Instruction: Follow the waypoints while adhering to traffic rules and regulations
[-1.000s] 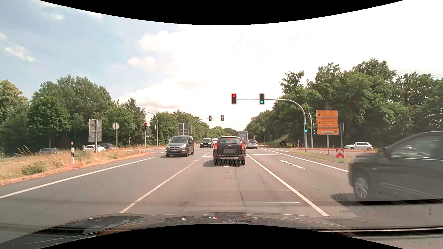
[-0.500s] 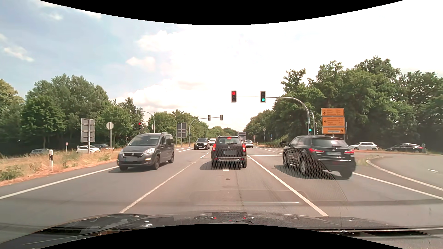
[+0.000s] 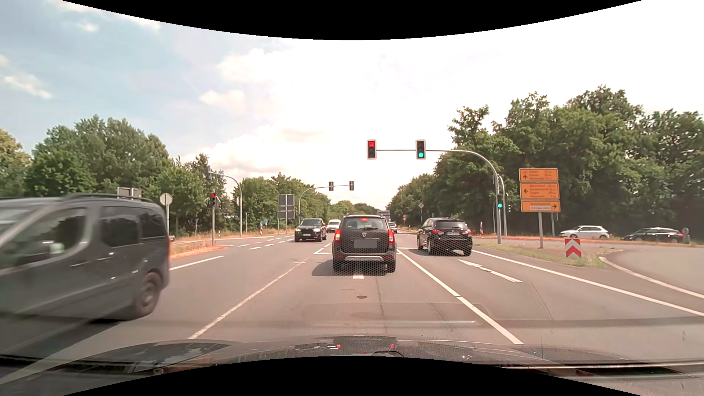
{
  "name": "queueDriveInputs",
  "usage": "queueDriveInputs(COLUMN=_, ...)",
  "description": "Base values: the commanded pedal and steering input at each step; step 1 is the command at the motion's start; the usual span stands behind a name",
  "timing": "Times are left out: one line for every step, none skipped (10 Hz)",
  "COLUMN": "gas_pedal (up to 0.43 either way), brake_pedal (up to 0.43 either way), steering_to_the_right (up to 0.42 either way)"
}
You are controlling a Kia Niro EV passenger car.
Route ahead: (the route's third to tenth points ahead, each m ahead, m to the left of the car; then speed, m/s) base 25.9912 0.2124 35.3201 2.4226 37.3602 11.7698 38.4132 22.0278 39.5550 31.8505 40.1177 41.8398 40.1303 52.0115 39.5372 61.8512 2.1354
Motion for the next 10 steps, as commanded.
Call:
queueDriveInputs(gas_pedal=0.000, brake_pedal=0.195, steering_to_the_right=0.001)
queueDriveInputs(gas_pedal=0.000, brake_pedal=0.195, steering_to_the_right=0.001)
queueDriveInputs(gas_pedal=0.000, brake_pedal=0.195, steering_to_the_right=0.001)
queueDriveInputs(gas_pedal=0.000, brake_pedal=0.195, steering_to_the_right=0.001)
queueDriveInputs(gas_pedal=0.000, brake_pedal=0.195, steering_to_the_right=0.002)
queueDriveInputs(gas_pedal=0.000, brake_pedal=0.195, steering_to_the_right=0.001)
queueDriveInputs(gas_pedal=0.000, brake_pedal=0.195, steering_to_the_right=0.001)
queueDriveInputs(gas_pedal=0.000, brake_pedal=0.195, steering_to_the_right=0.002)
queueDriveInputs(gas_pedal=0.000, brake_pedal=0.195, steering_to_the_right=0.002)
queueDriveInputs(gas_pedal=0.000, brake_pedal=0.195, steering_to_the_right=0.002)
